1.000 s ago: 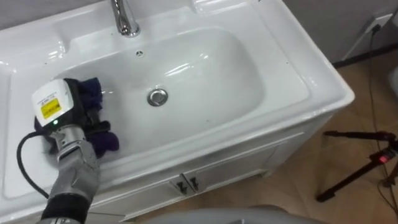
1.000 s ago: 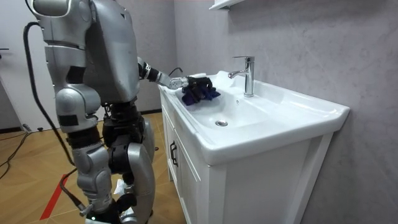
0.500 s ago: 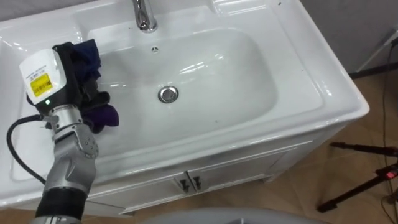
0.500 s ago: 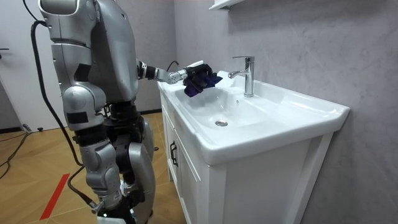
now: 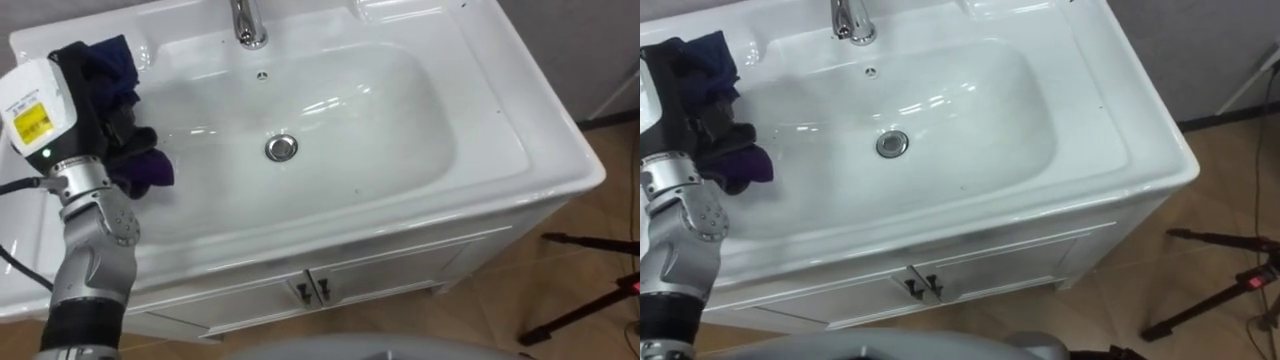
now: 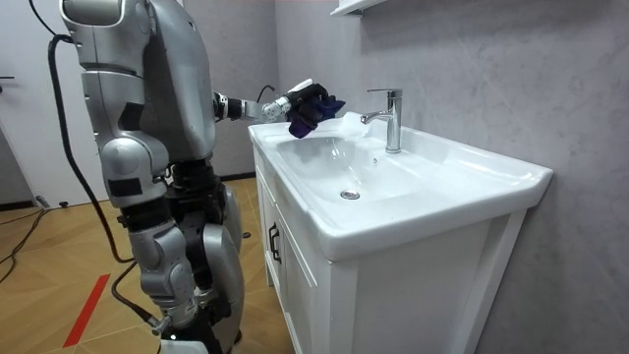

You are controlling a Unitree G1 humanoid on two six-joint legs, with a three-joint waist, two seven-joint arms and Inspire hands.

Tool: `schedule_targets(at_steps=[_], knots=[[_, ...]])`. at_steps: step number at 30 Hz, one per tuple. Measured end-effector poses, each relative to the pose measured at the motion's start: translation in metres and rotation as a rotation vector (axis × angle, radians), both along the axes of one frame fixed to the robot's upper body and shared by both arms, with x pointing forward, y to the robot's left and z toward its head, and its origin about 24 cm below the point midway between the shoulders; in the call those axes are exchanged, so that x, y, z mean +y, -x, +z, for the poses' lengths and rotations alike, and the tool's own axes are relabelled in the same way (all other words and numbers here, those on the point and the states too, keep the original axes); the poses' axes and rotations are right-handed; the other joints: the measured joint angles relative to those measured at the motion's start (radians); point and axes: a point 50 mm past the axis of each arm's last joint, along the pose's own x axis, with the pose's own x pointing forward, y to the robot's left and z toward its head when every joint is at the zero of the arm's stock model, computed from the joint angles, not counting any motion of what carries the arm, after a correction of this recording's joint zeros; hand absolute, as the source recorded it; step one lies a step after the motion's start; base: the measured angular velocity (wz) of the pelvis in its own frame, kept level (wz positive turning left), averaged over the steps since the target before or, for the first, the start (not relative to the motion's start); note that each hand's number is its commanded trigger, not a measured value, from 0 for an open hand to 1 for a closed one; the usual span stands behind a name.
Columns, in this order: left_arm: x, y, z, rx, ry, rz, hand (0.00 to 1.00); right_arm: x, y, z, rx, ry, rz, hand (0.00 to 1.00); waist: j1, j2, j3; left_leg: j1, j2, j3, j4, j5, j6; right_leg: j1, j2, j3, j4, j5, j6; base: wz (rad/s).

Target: Wipe basin

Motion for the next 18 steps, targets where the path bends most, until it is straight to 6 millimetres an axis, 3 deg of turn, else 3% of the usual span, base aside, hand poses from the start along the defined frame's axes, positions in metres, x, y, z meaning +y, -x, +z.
schedule_targets(at_steps=[6,14,18], knots=[[0.008,0.004,0.003,-0.029,0.042,0.037,1.0,-0.002,0.004,0.0,0.001,0.003,-0.025,0.0,0.02,0.011,0.0007,0.013,0.0,-0.001,0.0,0.0,0.0,0.013,-0.001,-0.002,0.0,0.0,0.0,0.0],[0.022,0.018,-0.014,0.043,0.093,0.12,1.0,-0.003,0.01,0.001,0.009,0.005,-0.064,0.0,0.024,0.018,-0.0006,0.009,-0.006,0.0,0.0,0.0,0.0,0.006,-0.008,-0.012,0.001,-0.001,0.004,0.04],[0.027,0.023,-0.02,0.083,0.122,0.154,1.0,-0.004,0.012,0.001,0.013,0.006,-0.066,0.0,0.027,0.023,-0.0065,0.003,-0.008,-0.002,0.0,0.0,0.0,0.004,-0.012,-0.02,0.001,0.001,0.007,0.05]])
